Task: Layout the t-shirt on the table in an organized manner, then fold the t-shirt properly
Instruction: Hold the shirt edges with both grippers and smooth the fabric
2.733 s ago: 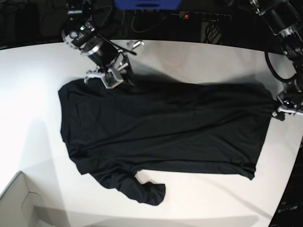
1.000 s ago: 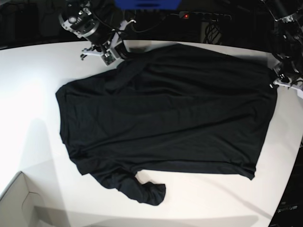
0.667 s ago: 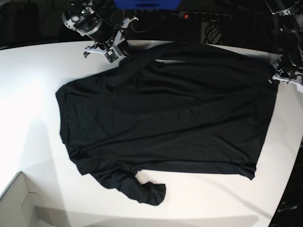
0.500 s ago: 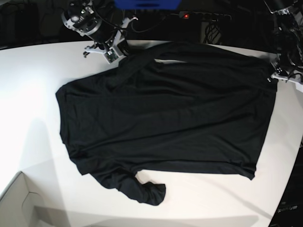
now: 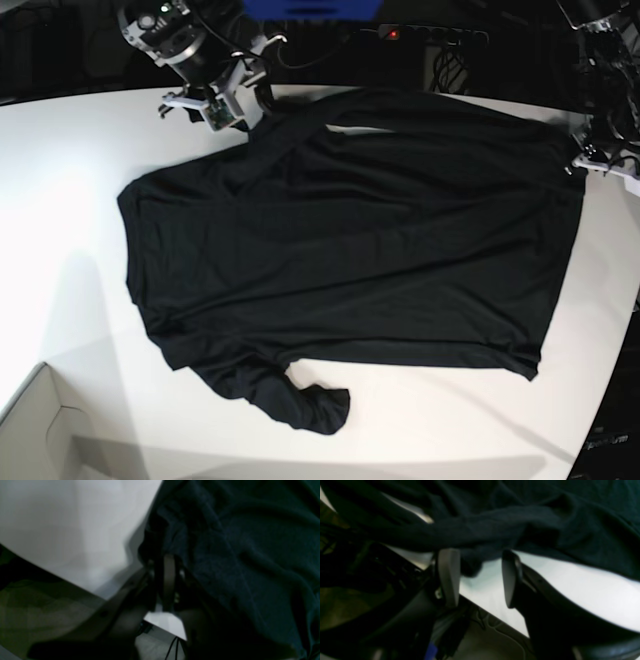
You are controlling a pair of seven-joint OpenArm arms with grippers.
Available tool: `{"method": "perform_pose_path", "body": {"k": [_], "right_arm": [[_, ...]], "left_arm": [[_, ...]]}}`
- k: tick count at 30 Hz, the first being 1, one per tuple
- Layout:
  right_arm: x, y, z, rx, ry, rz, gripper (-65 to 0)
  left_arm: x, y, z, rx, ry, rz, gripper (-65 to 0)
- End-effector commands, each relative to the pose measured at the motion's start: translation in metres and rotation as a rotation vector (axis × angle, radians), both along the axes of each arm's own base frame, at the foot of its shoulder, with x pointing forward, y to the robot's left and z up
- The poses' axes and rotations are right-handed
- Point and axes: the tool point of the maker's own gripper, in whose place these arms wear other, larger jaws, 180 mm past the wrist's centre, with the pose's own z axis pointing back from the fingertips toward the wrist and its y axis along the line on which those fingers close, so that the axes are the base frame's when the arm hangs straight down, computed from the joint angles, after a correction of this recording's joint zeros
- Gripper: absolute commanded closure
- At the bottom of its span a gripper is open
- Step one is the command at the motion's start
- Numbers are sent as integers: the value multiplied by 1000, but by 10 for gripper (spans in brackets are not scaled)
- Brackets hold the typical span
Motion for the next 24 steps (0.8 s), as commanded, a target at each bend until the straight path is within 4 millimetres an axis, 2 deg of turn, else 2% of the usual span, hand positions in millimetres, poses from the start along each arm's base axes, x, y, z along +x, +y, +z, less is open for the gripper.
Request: {"method": "perform_pose_path", "body": {"k": [1,5,7,11,13,15,20,24], "right_arm": [[4,11,12,43,-37,3,-281],[-1,40,14,94,-30,68,-285],[-5,52,8,117,-8,92,-285],[-3,58,-10,129,30,102,-301],[-2,57,-18,129,46,98,-316],[1,48,-20,116,46,77,-323],[12,34,-19,95,26,46,-324],[12,26,-22,82,31,25,-325]], "left_arm": [[7,8,11,26,-29,-2,0],[7,8,11,26,-29,-2,0],[7,8,11,28,-28,-2,0],[7,8,11,28,-28,-2,0],[7,8,11,29,-27,-2,0],[7,8,11,29,-27,-2,0],[7,8,11,29,-27,-2,0],[7,8,11,29,-28,-2,0]]}}
